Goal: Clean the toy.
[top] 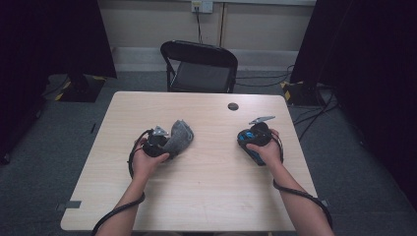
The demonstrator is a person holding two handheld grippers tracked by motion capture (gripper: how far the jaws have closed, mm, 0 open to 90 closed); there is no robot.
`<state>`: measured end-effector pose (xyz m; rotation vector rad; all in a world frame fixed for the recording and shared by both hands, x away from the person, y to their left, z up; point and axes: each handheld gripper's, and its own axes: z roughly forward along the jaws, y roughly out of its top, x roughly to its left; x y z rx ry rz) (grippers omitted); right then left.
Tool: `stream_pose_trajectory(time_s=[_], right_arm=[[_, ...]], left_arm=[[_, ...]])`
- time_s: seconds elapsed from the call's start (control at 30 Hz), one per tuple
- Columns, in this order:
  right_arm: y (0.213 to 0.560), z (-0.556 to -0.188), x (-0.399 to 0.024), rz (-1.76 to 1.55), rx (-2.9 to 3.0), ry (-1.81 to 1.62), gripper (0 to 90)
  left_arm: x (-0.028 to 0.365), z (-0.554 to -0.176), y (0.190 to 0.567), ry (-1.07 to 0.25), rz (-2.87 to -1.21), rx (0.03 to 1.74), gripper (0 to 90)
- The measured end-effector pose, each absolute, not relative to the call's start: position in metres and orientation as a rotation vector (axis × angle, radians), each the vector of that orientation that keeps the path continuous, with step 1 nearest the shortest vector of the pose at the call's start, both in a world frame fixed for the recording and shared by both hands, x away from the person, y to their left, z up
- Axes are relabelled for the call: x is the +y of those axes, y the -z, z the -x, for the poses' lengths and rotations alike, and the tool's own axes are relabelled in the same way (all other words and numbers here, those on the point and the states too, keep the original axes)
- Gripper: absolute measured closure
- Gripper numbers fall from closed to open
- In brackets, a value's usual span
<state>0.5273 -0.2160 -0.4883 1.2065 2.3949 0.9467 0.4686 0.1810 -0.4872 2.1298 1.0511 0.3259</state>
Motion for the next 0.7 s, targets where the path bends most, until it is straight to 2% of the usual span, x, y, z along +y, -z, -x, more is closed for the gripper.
stream_pose_trajectory(time_s=[0.3,0.7], right_arm=[[0.481,-0.525,-0.221,-1.221,2.384,-0.99,20.0],[0.467,-0.522,-0.223,-1.217,2.38,-1.033,18.8]], left_arm=[[0.182,-0.469,0.481,-0.339,-2.125,1.073,21.8],[0.185,-0.465,0.461,-0.341,-2.119,1.056,18.0]])
